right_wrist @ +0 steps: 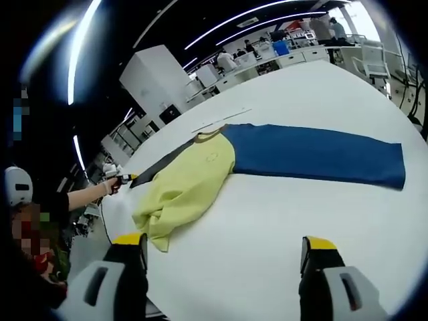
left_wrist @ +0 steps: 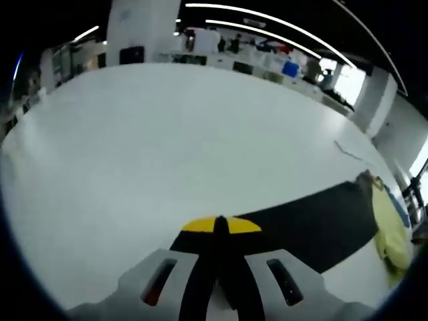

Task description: Fold the garment on the visible template until the final outline fits inside the template.

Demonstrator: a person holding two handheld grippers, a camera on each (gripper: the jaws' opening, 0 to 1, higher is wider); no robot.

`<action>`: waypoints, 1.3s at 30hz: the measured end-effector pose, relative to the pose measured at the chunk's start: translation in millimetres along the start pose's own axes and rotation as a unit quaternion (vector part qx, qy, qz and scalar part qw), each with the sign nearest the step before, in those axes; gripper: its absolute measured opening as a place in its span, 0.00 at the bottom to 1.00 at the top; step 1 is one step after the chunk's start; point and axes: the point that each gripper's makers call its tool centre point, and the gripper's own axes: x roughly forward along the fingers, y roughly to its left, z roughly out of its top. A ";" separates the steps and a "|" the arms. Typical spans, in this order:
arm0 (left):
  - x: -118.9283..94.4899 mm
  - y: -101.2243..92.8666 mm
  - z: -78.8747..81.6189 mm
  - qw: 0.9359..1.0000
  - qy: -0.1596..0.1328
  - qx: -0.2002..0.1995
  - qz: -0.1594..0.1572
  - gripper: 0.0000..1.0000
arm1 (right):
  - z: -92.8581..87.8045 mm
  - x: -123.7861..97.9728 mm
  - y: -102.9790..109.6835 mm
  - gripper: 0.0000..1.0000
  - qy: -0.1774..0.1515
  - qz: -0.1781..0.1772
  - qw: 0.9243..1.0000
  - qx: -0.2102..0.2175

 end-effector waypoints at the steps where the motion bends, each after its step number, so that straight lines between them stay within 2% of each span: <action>1: -0.2 0.1 -0.8 1.000 0.000 0.001 0.000 0.00 | -0.4 0.5 0.7 0.96 0.000 0.001 1.000 -0.001; 4: 0.8 1.2 -0.8 1.000 -0.003 -0.001 0.001 0.01 | -2.2 2.3 1.9 0.96 0.002 0.004 1.000 -0.001; 7: 3.6 3.3 1.4 1.000 -0.007 0.016 0.003 0.01 | -2.3 2.2 2.9 0.96 0.000 0.005 1.000 0.000; 10: 4.5 4.0 3.3 1.000 -0.014 0.010 0.001 0.06 | -2.4 -0.4 3.4 0.96 0.000 0.004 1.000 0.001; 14: 0.1 5.6 9.4 0.999 -0.031 0.012 0.004 0.29 | -1.6 -4.0 1.7 0.97 -0.002 0.002 1.000 0.002; 17: -3.6 3.4 11.9 0.999 -0.037 0.019 0.001 0.41 | -0.4 -3.8 1.2 0.97 -0.004 0.001 1.000 0.002; 20: -8.3 -2.9 20.5 0.998 -0.056 0.008 -0.014 0.51 | 0.8 -1.8 4.4 0.98 -0.007 0.005 1.000 0.002; 22: -11.8 -7.6 21.4 0.998 -0.055 0.015 -0.017 0.57 | 0.3 0.3 7.1 0.98 -0.006 0.008 1.000 -0.001; 25: -19.7 -22.0 24.2 0.997 -0.064 0.019 -0.039 0.70 | -0.7 2.1 10.0 0.98 -0.005 0.012 1.000 -0.003; 26: -24.1 -30.8 23.9 0.996 -0.068 0.020 -0.054 0.77 | -0.8 2.2 10.8 0.98 -0.005 0.013 1.000 -0.003; 29: -32.4 -43.3 18.5 0.995 -0.068 0.034 -0.071 0.90 | -0.5 2.4 13.0 0.98 -0.009 0.017 1.000 -0.002; 32: -41.7 -53.1 13.3 0.993 -0.069 0.036 -0.089 0.98 | -1.4 1.5 14.9 0.98 -0.011 0.018 1.000 -0.003; 39: -57.6 -70.5 2.8 0.989 -0.059 0.054 -0.122 0.99 | -0.9 -2.2 16.8 0.98 -0.020 0.019 1.000 -0.001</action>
